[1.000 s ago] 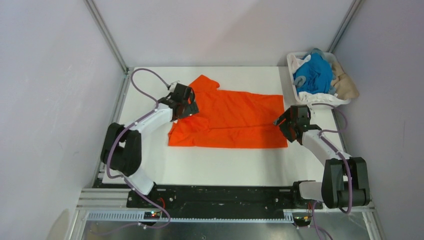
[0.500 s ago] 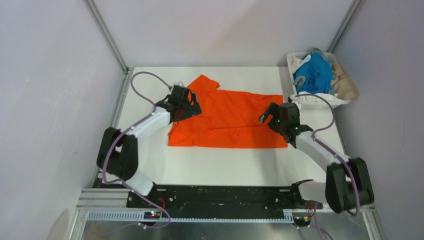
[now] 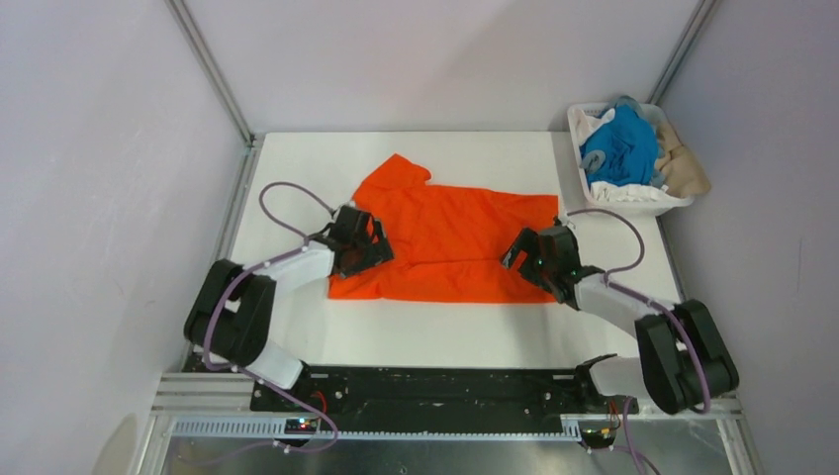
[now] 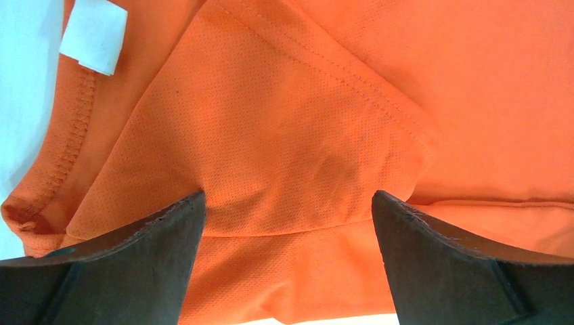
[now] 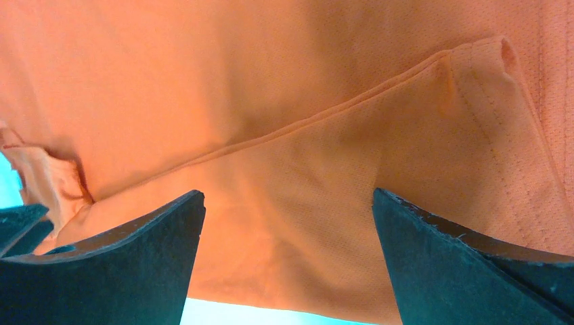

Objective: Fold and stack the t-shirts
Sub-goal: Fold the flattened tshirt in 1/3 of the way, then grab the side of the flattened tshirt furthest away from the robot with both arms

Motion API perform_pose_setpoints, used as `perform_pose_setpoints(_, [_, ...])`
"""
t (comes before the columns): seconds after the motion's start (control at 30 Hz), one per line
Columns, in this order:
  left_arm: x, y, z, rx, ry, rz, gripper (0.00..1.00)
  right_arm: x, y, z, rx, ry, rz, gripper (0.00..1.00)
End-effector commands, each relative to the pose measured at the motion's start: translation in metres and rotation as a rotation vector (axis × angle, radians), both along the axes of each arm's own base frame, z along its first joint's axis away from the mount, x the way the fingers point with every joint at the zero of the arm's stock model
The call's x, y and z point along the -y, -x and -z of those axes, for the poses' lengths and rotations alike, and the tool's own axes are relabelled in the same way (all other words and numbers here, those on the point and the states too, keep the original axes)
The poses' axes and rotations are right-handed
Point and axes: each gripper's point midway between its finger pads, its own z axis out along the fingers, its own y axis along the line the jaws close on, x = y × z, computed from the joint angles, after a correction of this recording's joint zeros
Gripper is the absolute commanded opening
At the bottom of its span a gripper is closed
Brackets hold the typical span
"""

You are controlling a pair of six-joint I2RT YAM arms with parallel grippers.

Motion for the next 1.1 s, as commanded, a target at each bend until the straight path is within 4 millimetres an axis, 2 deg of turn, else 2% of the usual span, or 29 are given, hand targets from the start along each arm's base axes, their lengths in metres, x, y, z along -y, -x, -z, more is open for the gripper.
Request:
perform_pose_setpoints(0.0, [-0.026, 0.069, 0.033, -0.145, -0.017, -0.073, 1.0, 0.003, 0.076, 0.039, -0.211, 0.006, -0.015, 1.0])
perform_pose_setpoints(0.03, [-0.031, 0.086, 0.042, -0.171, -0.021, -0.076, 1.0, 0.005, 0.088, 0.038, -0.226, 0.008, -0.01, 0.99])
perform_pose_setpoints(0.07, [-0.031, 0.09, 0.035, -0.147, 0.005, -0.086, 1.0, 0.002, 0.095, 0.037, -0.228, 0.014, -0.02, 0.99])
perform_pose_setpoints(0.1, [-0.035, 0.109, 0.044, -0.176, 0.004, -0.084, 1.0, 0.005, 0.105, 0.035, -0.231, 0.024, -0.02, 0.99])
perform_pose_setpoints(0.13, [-0.033, 0.112, 0.037, -0.144, 0.037, -0.092, 1.0, 0.002, 0.112, 0.034, -0.233, 0.021, -0.027, 0.99])
perform_pose_setpoints(0.23, [-0.038, 0.137, 0.04, -0.119, 0.098, -0.111, 1.0, 0.0, 0.133, 0.03, -0.214, -0.011, -0.036, 0.99])
perform_pose_setpoints(0.33, [-0.039, 0.147, 0.039, -0.089, 0.149, -0.137, 1.0, -0.005, 0.139, 0.02, -0.176, -0.076, -0.037, 0.99])
perform_pose_setpoints(0.4, [-0.029, 0.147, 0.026, -0.052, 0.222, -0.103, 1.0, -0.007, 0.138, 0.01, -0.14, -0.098, -0.046, 0.99])
perform_pose_setpoints(0.47, [-0.019, 0.137, 0.002, 0.024, 0.279, -0.061, 1.0, -0.008, 0.131, -0.007, -0.087, -0.101, -0.061, 0.99])
perform_pose_setpoints(0.5, [-0.013, 0.126, -0.021, 0.094, 0.311, -0.039, 1.0, -0.01, 0.125, -0.021, -0.054, -0.102, -0.061, 0.99])
perform_pose_setpoints(0.53, [-0.011, 0.12, -0.034, 0.139, 0.313, -0.008, 1.0, -0.009, 0.121, -0.028, -0.03, -0.089, -0.073, 0.99])
perform_pose_setpoints(0.57, [-0.007, 0.109, -0.061, 0.222, 0.32, 0.028, 1.0, -0.009, 0.113, -0.045, 0.009, -0.085, -0.069, 0.99])
perform_pose_setpoints(0.6, [-0.008, 0.1, -0.076, 0.27, 0.308, 0.028, 1.0, -0.007, 0.109, -0.052, 0.026, -0.064, -0.075, 0.99])
perform_pose_setpoints(0.63, [-0.006, 0.089, -0.102, 0.336, 0.303, 0.048, 1.0, -0.002, 0.099, -0.067, 0.055, -0.058, -0.05, 0.99])
perform_pose_setpoints(0.67, [-0.012, 0.079, -0.114, 0.379, 0.271, 0.026, 1.0, -0.001, 0.091, -0.079, 0.079, -0.047, -0.049, 1.0])
perform_pose_setpoints(0.7, [-0.011, 0.065, -0.135, 0.418, 0.247, 0.033, 1.0, 0.008, 0.083, -0.085, 0.09, -0.034, -0.022, 1.0])
perform_pose_setpoints(0.77, [-0.013, 0.038, -0.154, 0.443, 0.176, 0.03, 1.0, 0.019, 0.067, -0.096, 0.111, -0.051, 0.013, 1.0])
perform_pose_setpoints(0.8, [-0.014, 0.026, -0.156, 0.435, 0.153, 0.026, 1.0, 0.016, 0.06, -0.1, 0.115, -0.086, 0.0, 0.99])
perform_pose_setpoints(0.83, [-0.008, 0.005, -0.163, 0.421, 0.125, 0.048, 1.0, 0.029, 0.051, -0.101, 0.121, -0.095, 0.042, 1.0])
perform_pose_setpoints(0.87, [-0.003, -0.021, -0.164, 0.395, 0.113, 0.044, 1.0, 0.026, 0.044, -0.103, 0.123, -0.128, 0.024, 0.99])
perform_pose_setpoints(0.9, [-0.006, -0.037, -0.162, 0.379, 0.101, 0.036, 1.0, 0.038, 0.037, -0.103, 0.127, -0.132, 0.061, 0.99])
perform_pose_setpoints(0.93, [0.005, -0.064, -0.162, 0.353, 0.104, 0.056, 1.0, 0.039, 0.031, -0.103, 0.122, -0.146, 0.061, 0.99])
perform_pose_setpoints(0.97, [0.003, -0.078, -0.158, 0.34, 0.088, 0.07, 1.0, 0.047, 0.026, -0.099, 0.105, -0.139, 0.082, 0.99])
perform_pose_setpoints(1.0, [0.009, -0.105, -0.155, 0.321, 0.069, 0.081, 1.0, 0.052, 0.022, -0.101, 0.106, -0.139, 0.091, 0.99])
perform_pose_setpoints(1.03, [0.01, -0.119, -0.154, 0.317, 0.058, 0.106, 1.0, 0.054, 0.02, -0.096, 0.088, -0.13, 0.092, 0.99])
perform_pose_setpoints(1.07, [0.017, -0.144, -0.145, 0.294, 0.053, 0.131, 1.0, 0.056, 0.018, -0.096, 0.087, -0.128, 0.095, 0.99])
